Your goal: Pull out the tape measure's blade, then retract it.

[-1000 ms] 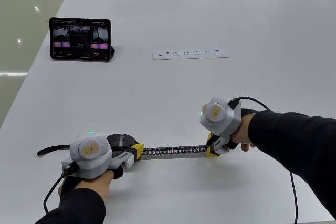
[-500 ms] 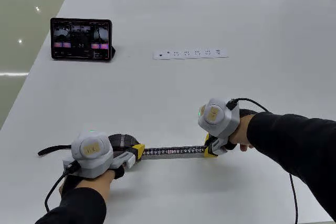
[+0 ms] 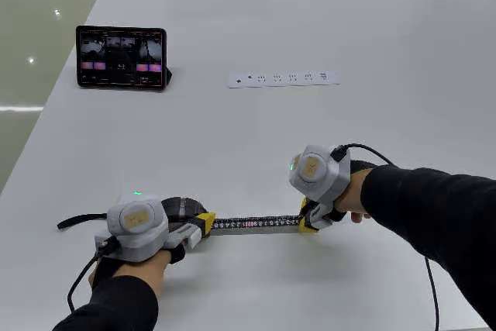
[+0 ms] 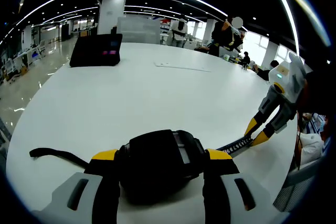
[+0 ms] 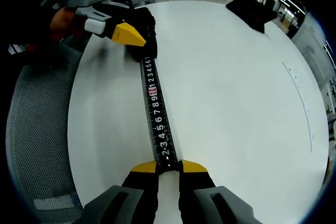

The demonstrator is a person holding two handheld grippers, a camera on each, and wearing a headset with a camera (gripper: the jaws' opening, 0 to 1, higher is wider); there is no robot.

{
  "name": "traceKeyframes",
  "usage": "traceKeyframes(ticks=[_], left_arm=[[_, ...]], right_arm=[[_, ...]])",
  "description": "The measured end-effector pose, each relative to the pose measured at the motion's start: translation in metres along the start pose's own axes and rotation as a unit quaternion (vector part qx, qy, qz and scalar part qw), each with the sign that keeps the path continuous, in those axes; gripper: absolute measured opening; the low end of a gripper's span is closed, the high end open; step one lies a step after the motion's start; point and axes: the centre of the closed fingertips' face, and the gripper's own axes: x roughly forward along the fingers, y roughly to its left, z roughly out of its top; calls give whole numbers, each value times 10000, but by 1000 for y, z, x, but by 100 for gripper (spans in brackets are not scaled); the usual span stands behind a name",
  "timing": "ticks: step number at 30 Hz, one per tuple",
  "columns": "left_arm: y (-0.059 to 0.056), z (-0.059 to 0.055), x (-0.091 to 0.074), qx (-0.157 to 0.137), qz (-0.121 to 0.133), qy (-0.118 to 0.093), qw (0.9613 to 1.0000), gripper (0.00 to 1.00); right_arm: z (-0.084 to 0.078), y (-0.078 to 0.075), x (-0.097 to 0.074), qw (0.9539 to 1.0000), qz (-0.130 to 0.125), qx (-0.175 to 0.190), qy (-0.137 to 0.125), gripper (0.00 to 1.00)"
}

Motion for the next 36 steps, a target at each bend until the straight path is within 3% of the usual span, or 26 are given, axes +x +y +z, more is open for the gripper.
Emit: traceKeyframes(ticks=[36], left_arm=[[0,0,0,-35,-21,36,10000,60]], right_arm=[[17,1,6,10000,16,91,-21,10]])
